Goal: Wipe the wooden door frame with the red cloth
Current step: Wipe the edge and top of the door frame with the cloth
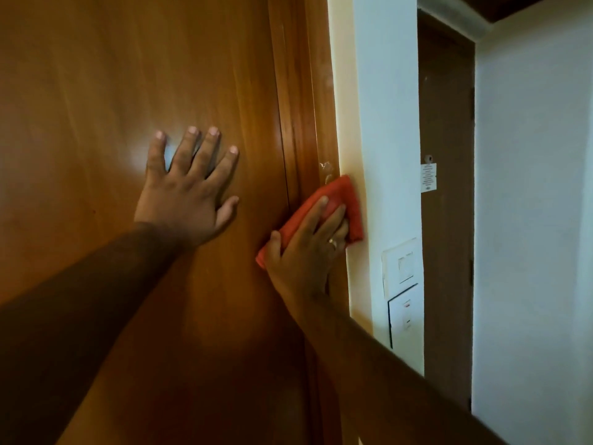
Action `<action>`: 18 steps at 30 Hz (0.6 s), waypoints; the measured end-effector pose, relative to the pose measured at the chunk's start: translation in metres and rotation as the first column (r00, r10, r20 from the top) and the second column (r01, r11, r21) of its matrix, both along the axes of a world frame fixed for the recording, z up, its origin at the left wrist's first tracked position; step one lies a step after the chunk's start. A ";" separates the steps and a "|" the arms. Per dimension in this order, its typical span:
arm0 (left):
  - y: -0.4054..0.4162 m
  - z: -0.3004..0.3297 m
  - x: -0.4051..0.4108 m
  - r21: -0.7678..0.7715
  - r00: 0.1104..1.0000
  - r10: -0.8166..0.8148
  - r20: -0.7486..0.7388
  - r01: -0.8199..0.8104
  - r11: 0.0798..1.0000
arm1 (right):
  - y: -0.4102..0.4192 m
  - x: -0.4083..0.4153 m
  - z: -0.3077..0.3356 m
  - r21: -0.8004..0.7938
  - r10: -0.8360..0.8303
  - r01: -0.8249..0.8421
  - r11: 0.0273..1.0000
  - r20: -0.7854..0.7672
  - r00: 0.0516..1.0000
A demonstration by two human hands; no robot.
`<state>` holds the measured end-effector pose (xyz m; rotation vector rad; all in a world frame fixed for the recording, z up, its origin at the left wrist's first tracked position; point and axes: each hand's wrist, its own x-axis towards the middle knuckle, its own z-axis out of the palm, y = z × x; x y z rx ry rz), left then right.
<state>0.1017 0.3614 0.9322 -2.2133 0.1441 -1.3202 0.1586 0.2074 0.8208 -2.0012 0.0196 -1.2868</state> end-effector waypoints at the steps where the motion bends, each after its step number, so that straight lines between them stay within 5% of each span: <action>1: 0.000 -0.001 0.000 0.001 1.000 0.004 0.012 -0.004 1.000 | -0.003 0.005 0.004 -0.020 -0.010 0.011 1.000 0.030 0.999; 4: 0.000 -0.001 0.001 0.003 1.000 0.012 0.025 -0.012 1.000 | -0.023 0.013 -0.030 -0.117 0.066 -0.050 0.992 0.132 0.989; 11: -0.003 -0.003 0.004 0.013 0.998 0.034 0.054 -0.035 0.999 | -0.058 -0.014 -0.209 -0.274 0.203 -0.210 0.939 -0.054 0.978; 14: -0.003 -0.005 0.005 0.020 0.997 0.031 0.065 -0.032 0.999 | -0.043 -0.008 -0.156 -0.160 0.218 -0.218 0.963 -0.015 0.976; 18: -0.003 -0.008 0.006 0.030 0.993 0.063 0.101 -0.066 0.997 | -0.038 0.008 -0.008 -0.179 0.195 -0.167 0.970 0.153 0.969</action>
